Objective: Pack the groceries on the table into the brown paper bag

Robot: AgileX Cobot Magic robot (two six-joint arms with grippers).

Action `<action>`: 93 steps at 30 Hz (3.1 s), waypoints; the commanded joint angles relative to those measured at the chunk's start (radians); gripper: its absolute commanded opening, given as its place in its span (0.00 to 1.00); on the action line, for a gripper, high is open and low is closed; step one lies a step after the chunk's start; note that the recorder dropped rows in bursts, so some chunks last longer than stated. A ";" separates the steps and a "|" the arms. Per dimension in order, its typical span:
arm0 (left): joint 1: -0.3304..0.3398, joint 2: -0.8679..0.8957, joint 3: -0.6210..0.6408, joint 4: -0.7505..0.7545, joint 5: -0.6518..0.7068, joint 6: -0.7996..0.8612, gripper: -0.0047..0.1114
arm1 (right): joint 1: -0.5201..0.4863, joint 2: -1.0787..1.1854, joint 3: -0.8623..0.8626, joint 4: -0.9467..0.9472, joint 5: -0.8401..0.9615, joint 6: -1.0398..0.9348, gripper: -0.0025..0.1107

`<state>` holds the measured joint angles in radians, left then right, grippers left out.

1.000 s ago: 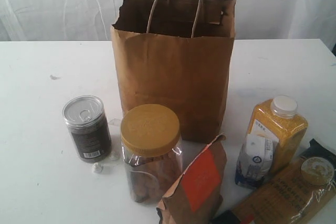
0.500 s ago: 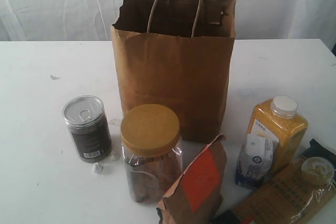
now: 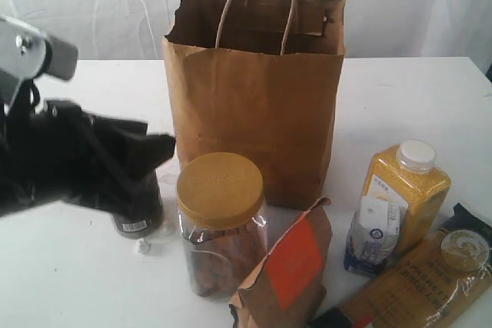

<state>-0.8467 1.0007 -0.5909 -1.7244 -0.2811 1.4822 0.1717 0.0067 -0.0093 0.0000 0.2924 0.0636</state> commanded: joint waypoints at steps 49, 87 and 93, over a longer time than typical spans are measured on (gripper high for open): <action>-0.002 -0.012 0.229 0.230 0.293 -0.224 0.43 | -0.004 -0.007 -0.002 -0.007 -0.010 0.020 0.02; 0.002 0.422 0.227 0.910 -0.215 -1.224 0.65 | -0.004 -0.007 -0.002 -0.007 -0.010 0.020 0.02; 0.048 0.512 0.156 0.904 -0.146 -1.236 0.61 | -0.004 -0.007 -0.002 -0.007 -0.010 0.020 0.02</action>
<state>-0.8122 1.4860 -0.4057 -0.8051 -0.4683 0.2554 0.1717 0.0067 -0.0093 0.0000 0.2924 0.0798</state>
